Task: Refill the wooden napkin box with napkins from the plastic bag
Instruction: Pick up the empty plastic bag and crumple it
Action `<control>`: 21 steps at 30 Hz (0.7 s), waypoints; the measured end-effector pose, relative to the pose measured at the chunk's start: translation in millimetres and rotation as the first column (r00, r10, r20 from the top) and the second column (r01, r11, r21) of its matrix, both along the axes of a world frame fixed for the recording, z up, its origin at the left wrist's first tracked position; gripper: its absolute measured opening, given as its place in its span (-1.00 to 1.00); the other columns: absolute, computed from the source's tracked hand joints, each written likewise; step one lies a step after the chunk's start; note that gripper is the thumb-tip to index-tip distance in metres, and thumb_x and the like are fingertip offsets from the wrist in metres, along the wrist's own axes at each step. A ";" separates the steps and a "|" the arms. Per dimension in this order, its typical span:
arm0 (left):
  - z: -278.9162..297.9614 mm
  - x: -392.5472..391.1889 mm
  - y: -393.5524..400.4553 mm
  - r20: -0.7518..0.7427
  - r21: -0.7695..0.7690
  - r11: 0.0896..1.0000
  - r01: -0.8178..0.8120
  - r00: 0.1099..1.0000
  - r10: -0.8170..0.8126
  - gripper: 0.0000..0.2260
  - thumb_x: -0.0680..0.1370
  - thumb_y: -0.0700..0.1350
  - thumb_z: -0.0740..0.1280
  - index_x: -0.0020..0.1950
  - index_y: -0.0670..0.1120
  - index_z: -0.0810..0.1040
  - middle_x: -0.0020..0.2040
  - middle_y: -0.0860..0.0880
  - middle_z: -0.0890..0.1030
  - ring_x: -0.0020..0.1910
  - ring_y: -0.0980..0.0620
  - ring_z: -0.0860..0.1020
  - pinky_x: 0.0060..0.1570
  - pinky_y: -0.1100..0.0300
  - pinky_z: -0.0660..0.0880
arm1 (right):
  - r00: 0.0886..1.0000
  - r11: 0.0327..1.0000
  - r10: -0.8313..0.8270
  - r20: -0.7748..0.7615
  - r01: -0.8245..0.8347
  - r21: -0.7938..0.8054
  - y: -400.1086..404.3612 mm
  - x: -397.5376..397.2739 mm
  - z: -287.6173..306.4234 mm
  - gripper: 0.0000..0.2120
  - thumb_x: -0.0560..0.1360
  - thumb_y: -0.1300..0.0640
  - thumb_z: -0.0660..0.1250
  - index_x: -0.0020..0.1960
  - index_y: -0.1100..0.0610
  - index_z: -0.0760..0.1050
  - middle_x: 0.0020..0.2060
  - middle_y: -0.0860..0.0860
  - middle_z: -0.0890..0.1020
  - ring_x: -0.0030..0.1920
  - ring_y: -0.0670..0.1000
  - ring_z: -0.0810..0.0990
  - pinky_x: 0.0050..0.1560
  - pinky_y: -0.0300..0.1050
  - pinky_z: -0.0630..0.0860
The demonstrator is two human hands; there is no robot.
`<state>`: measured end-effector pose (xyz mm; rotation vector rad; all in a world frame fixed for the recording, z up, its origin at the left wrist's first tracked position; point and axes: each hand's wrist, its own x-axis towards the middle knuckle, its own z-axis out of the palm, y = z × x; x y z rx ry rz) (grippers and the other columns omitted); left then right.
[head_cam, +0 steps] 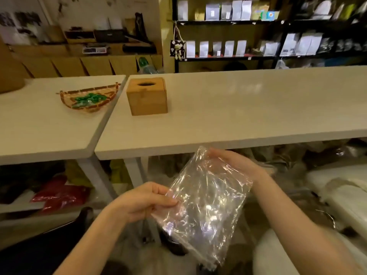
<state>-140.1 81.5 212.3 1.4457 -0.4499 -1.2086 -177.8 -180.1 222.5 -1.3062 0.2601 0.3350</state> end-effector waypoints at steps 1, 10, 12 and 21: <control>-12.4 -3.3 0.5 -0.061 -0.010 1.000 -0.020 0.998 0.020 -0.72 0.16 -0.10 0.58 -0.22 -0.18 0.69 -0.30 -0.06 0.71 -0.33 0.10 0.66 -0.29 0.32 0.59 | 0.995 0.992 -0.080 -0.059 0.086 0.095 3.4 -6.8 -12.5 -0.73 0.51 -0.07 0.22 -0.07 0.10 0.58 -0.16 0.02 0.67 -0.31 -0.08 0.68 -0.23 -0.18 0.60; -170.1 -17.0 -9.6 -0.329 0.238 0.876 -0.420 0.813 0.480 -0.89 0.42 -0.25 0.37 -0.07 -0.18 0.62 -0.30 -0.06 0.72 -0.35 0.11 0.68 -0.37 0.25 0.61 | 0.902 0.791 -0.219 -0.372 0.388 0.474 25.2 -49.9 -173.9 -0.32 0.46 -0.32 0.10 0.18 0.24 0.55 0.17 0.23 0.59 0.18 0.22 0.55 0.25 0.16 0.40; -217.6 -19.3 -13.1 -0.315 0.282 0.836 -0.472 0.777 0.545 -0.86 0.36 -0.20 0.46 -0.12 -0.18 0.61 -0.35 -0.04 0.71 -0.39 0.13 0.66 -0.41 0.28 0.58 | 0.881 0.911 -0.234 -0.411 0.347 0.224 34.0 -51.7 -223.1 -0.61 0.42 -0.10 0.29 0.06 0.17 0.60 0.07 0.12 0.64 0.12 0.14 0.56 0.18 0.07 0.42; -440.7 -10.2 -38.1 0.074 0.305 0.618 -0.724 0.665 0.743 -0.77 0.44 -0.49 0.24 -0.22 -0.18 0.50 -0.36 -0.08 0.59 -0.41 0.02 0.58 -0.47 0.30 0.54 | 0.773 0.865 -0.501 -0.390 0.427 -0.263 61.6 -18.0 -454.9 -0.65 0.46 0.42 0.24 -0.43 0.14 0.51 -0.41 0.17 0.52 -0.42 0.07 0.51 -0.40 -0.13 0.46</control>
